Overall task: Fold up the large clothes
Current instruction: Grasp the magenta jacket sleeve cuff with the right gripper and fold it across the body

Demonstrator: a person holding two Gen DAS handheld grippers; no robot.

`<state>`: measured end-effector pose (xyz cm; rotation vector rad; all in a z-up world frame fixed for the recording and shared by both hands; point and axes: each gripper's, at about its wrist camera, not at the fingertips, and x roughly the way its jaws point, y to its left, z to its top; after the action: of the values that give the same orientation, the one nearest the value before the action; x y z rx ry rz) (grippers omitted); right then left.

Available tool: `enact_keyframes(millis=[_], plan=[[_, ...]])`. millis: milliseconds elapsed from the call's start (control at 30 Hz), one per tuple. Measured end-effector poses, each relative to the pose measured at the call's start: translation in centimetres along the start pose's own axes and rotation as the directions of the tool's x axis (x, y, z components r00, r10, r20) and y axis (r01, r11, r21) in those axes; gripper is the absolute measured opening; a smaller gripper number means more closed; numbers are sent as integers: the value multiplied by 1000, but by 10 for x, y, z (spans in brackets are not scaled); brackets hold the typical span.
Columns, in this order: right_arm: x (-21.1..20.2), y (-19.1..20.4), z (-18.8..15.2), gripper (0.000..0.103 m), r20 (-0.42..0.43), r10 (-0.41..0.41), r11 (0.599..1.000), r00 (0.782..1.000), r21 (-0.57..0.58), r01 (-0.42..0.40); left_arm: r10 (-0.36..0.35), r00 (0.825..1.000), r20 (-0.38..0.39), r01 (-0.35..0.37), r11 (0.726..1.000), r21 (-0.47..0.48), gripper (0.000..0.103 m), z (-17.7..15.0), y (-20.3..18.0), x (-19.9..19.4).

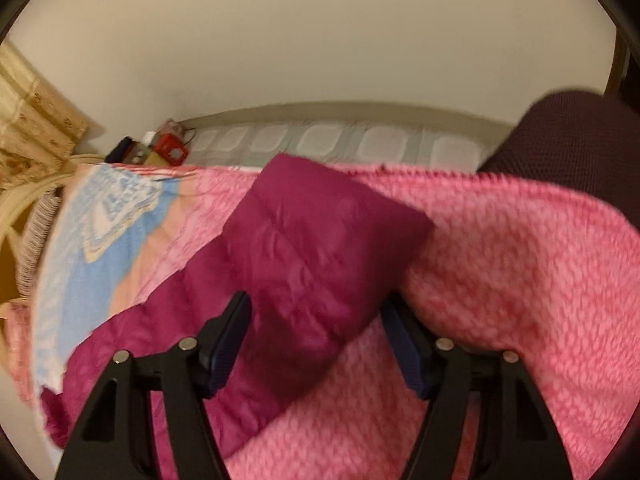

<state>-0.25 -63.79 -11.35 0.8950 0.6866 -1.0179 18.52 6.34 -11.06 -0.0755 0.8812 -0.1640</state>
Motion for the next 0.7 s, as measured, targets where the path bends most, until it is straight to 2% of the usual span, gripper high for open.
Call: enact_keyframes(millis=[33, 100, 167, 200, 267, 333, 467, 567, 700], plan=[[4, 1, -1, 41, 2, -30, 999, 1000, -23, 30, 7, 1000, -3, -7, 1000, 5, 102, 1, -1, 1], [12, 0, -5, 20, -23, -4, 999, 1000, -36, 3, 25, 1000, -9, -25, 999, 21, 102, 1, -3, 4], [7, -3, -7, 16, 3, 3, 999, 1000, -50, -3, 37, 999, -11, -37, 999, 30, 102, 0, -6, 5], [4, 0, -7, 12, 12, 4, 997, 1000, -76, -3, 37, 999, -12, -36, 999, 30, 102, 1, -5, 5], [-18, 7, -7, 10, 73, -7, 990, 997, -140, 17, 32, 999, -10, -32, 999, 27, 102, 1, -4, 5], [-45, 19, -6, 10, 152, 26, 979, 988, -202, 5, 28, 1000, -10, -27, 999, 23, 102, 1, -2, 5], [-120, 60, -16, 10, 286, 146, 928, 947, -372, -31, 23, 1000, -7, -23, 1000, 18, 102, 1, -2, 5], [-175, 101, -44, 10, 316, 270, 856, 910, -512, -77, 24, 1000, -5, -24, 1000, 15, 102, 1, -1, 4], [-231, 158, -112, 10, 250, 442, 703, 861, -693, -160, 15, 1000, 0, -15, 1000, 0, 102, -1, 2, 2]])
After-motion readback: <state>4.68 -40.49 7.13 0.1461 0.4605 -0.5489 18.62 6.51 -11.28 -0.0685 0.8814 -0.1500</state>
